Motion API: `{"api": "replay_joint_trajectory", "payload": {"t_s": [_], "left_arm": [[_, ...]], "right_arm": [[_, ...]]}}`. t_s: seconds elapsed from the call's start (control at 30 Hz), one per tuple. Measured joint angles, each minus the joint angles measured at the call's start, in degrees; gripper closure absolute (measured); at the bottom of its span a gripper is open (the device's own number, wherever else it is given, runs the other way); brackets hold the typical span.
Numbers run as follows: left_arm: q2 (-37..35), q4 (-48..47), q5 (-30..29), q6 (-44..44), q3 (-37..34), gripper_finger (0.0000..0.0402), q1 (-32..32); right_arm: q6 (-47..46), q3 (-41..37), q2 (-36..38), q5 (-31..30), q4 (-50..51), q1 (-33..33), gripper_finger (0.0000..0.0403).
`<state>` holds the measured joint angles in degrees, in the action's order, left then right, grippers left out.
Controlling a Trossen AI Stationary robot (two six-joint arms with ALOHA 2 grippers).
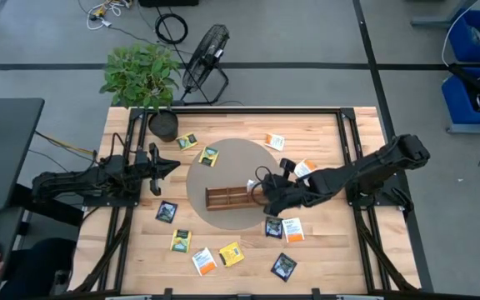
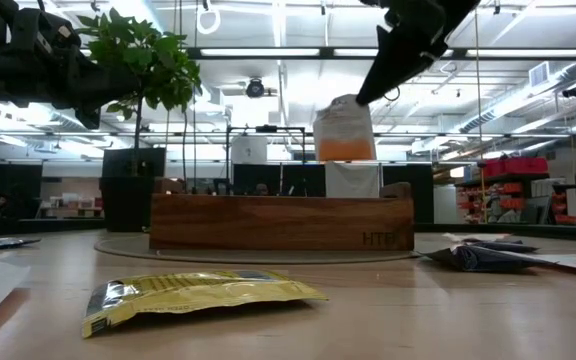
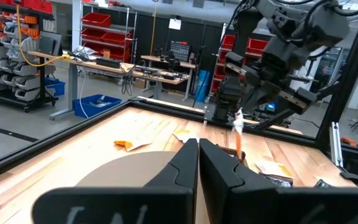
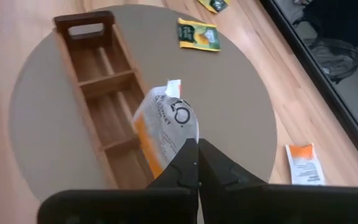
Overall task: Pick & Place Tea
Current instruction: Put the white tea bag into the right section of the wooden organizer
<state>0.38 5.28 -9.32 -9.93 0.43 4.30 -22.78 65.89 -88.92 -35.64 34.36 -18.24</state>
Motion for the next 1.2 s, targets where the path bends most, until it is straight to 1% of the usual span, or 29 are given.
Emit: {"api": "replay_joint_trajectory", "payload": {"t_s": [0.23, 0.33, 0.6, 1.1, 1.2], "left_arm": [[0.0, 0.0, 0.0, -0.4, 0.0, 0.0383, 0.0], [0.0, 0.0, 0.0, -0.1, 0.0, 0.0383, 0.0], [0.0, 0.0, 0.0, -0.9, 0.0, 0.0383, 0.0], [0.0, 0.0, 0.0, -1.1, 0.0, 0.0383, 0.0], [0.0, -0.2, 0.0, -1.1, 0.0, 0.0383, 0.0]], "right_arm": [[-1.5, -4.9, 0.0, -1.0, -3.9, -0.5, 0.0403], [-2.0, -5.9, 0.0, -1.4, -4.5, -0.6, 0.0403], [-0.1, -10.3, 0.0, -1.2, -11.5, -0.6, 0.0403], [1.2, -14.5, -0.5, -1.0, -15.4, 0.6, 0.0403], [2.6, -15.5, -0.5, -1.2, -19.6, 1.0, 0.0403]]}}
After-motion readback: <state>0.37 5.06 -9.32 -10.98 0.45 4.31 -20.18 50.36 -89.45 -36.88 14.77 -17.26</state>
